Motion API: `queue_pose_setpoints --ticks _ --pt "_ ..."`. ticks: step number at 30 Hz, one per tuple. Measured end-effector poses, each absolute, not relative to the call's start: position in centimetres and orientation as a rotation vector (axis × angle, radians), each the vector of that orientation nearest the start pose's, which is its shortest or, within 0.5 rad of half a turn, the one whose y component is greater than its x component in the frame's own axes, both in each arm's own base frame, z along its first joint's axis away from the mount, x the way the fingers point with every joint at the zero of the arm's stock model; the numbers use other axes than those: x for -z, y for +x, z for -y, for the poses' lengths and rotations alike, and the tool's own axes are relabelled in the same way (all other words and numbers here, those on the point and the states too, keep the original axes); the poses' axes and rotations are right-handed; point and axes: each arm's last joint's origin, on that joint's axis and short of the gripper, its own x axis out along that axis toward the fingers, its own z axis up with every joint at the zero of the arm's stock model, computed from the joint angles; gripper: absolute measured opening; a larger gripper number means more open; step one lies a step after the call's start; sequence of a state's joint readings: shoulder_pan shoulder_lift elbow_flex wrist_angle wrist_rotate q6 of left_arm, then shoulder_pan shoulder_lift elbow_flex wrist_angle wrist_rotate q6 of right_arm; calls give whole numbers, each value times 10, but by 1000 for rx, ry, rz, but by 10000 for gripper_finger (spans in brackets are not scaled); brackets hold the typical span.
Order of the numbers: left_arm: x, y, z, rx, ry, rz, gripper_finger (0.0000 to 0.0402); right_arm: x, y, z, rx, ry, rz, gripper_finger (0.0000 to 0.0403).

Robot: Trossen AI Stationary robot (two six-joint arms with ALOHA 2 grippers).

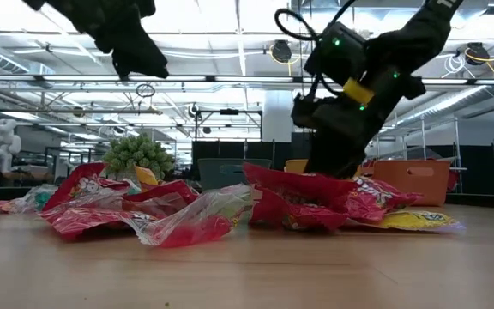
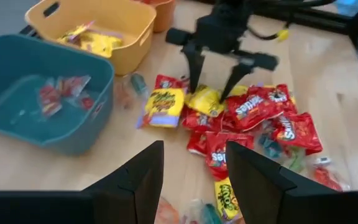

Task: Sort candy
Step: Put the yellow candy into the yellow bin

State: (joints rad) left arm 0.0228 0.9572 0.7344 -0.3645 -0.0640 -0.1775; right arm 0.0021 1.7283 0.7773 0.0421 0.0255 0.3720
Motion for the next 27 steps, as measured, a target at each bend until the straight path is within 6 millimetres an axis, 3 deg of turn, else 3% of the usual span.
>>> queue_pose_setpoints --ticks 6,11,16,20,25,27 --pt "-242 188 -9 -23 -176 -482 181 -123 311 1 273 469 -888 121" --pt "-219 175 -13 -23 -185 -457 181 -155 304 0 276 577 -798 19" --pt "-205 168 -21 -56 -139 -391 181 -202 291 3 393 656 -649 18" --pt "-195 163 -30 -112 -145 -353 181 -255 287 10 534 575 -572 16" --pt "-189 159 -38 -161 -153 -355 181 -305 286 40 788 449 -564 18" --pt "-189 159 -39 -168 -155 -353 181 -315 285 56 885 428 -572 23"
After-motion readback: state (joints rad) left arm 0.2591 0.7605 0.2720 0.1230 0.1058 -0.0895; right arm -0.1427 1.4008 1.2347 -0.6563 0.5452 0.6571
